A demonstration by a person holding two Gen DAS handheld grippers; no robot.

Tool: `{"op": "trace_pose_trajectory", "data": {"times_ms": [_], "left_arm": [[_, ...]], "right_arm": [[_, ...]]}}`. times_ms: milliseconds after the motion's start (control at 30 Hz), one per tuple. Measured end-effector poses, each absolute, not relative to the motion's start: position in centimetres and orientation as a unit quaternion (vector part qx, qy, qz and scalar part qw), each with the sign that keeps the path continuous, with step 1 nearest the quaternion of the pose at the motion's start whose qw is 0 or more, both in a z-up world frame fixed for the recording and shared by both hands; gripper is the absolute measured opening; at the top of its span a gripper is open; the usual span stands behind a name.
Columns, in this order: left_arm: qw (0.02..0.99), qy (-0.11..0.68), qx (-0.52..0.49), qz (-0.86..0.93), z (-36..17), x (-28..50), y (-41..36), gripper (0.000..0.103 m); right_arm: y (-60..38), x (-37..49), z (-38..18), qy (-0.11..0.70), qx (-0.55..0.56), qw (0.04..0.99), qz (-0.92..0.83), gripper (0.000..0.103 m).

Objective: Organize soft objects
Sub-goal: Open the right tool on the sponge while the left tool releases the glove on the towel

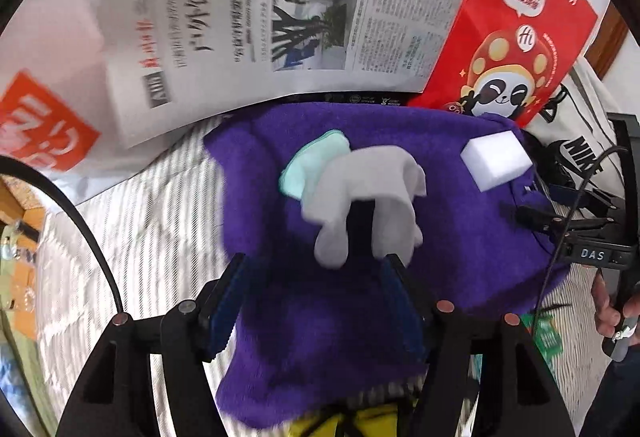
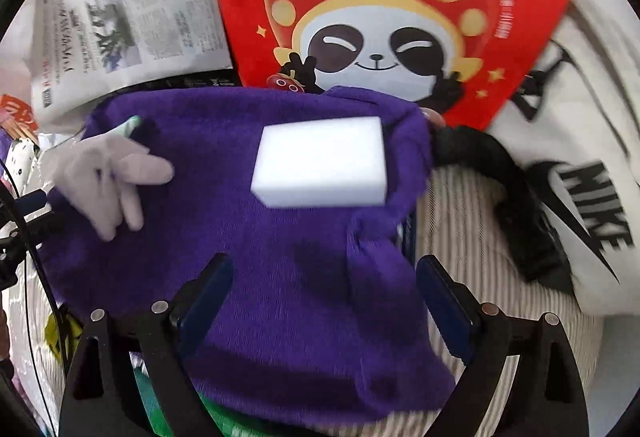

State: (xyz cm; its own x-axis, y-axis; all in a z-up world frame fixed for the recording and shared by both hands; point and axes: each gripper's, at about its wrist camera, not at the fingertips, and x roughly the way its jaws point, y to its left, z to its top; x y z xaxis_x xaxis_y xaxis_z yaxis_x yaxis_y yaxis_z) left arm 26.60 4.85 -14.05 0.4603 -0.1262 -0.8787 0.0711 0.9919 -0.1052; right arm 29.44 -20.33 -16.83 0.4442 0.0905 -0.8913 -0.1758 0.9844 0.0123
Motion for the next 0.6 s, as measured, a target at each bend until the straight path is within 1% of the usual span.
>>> {"op": "trace_pose_trajectory", "data": {"times_ms": [167, 400, 500, 600], "left_arm": [[0.858, 0.510, -0.027, -0.054, -12.4, 23.2, 5.7, 0.065], [0.858, 0.508, -0.040, -0.061, -11.8, 17.3, 5.9, 0.067], [0.859, 0.509, -0.039, -0.046, -12.6, 15.1, 6.2, 0.067], [0.858, 0.511, -0.041, -0.026, -14.4, 13.5, 6.7, 0.065]], "right_arm": [[-22.4, 24.3, -14.2, 0.495, 0.000, 0.864, 0.090, 0.092], [-24.1, 17.7, -10.9, 0.470, 0.021, 0.877, 0.095, 0.092], [-24.9, 14.4, -10.5, 0.470, 0.023, 0.877, 0.093, 0.092], [-25.6, 11.8, -11.0, 0.477, 0.027, 0.874, 0.089, 0.092]]}}
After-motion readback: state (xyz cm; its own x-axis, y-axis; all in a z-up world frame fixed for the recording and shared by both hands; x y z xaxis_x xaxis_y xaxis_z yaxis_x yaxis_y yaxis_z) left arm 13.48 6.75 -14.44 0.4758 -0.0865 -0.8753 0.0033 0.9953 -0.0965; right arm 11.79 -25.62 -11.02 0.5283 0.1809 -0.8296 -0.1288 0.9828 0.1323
